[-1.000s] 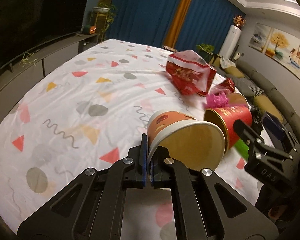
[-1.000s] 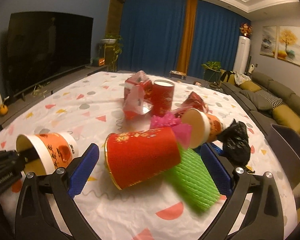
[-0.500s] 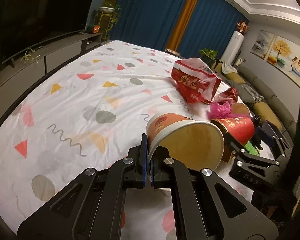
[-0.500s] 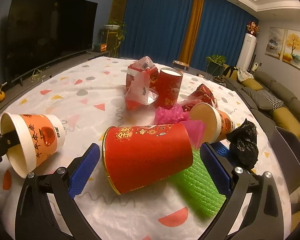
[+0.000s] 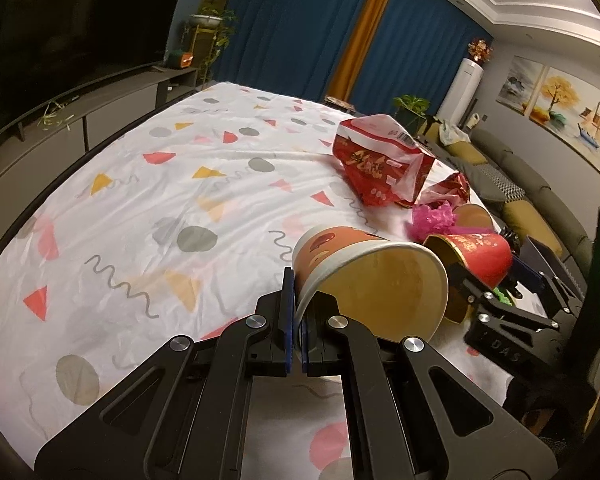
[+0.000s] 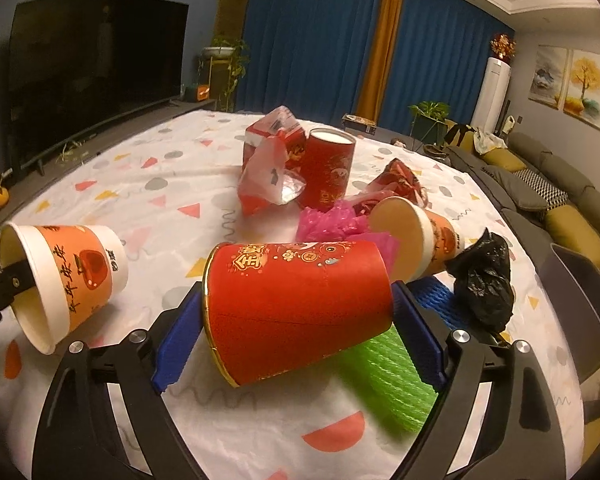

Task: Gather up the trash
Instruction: 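Carry both cups to the grey bin and release them inside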

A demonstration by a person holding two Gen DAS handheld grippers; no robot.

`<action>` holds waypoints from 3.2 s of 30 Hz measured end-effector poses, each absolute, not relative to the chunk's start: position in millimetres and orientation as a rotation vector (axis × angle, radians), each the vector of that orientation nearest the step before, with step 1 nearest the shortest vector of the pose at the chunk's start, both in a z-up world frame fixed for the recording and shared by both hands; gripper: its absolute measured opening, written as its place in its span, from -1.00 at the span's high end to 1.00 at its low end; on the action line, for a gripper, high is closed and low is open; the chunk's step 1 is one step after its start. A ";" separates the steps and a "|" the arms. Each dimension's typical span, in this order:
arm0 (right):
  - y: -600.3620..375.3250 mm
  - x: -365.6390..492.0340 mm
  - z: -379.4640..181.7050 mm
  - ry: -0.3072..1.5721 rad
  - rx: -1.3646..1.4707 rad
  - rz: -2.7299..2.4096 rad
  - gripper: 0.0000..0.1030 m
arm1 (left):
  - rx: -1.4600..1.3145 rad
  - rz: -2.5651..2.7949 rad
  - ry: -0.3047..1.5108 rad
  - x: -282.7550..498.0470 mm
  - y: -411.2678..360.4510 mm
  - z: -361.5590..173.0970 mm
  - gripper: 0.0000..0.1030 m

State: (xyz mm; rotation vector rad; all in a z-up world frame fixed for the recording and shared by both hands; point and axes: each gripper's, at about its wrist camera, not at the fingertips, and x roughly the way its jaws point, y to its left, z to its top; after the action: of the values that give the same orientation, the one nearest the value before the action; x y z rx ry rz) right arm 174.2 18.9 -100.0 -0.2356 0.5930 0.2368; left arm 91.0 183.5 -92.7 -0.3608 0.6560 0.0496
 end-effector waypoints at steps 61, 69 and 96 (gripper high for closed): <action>-371.3 168.0 -17.4 0.300 0.255 -0.354 -0.67 | -0.123 -0.583 0.592 259.4 -239.6 -11.6 0.97; -397.2 183.9 -25.2 0.314 0.298 -0.379 -0.67 | -0.117 -0.621 0.619 285.1 -284.3 -27.6 0.97; -422.2 214.6 -41.9 0.381 0.342 -0.403 -0.68 | -0.105 -0.678 0.718 322.1 -322.1 -67.4 0.97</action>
State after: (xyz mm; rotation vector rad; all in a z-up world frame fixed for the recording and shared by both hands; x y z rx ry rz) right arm 214.6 -422.2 -41.9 0.3422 0.3811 -0.4033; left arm 322.1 -322.1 -67.4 -0.1048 0.7177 -0.6778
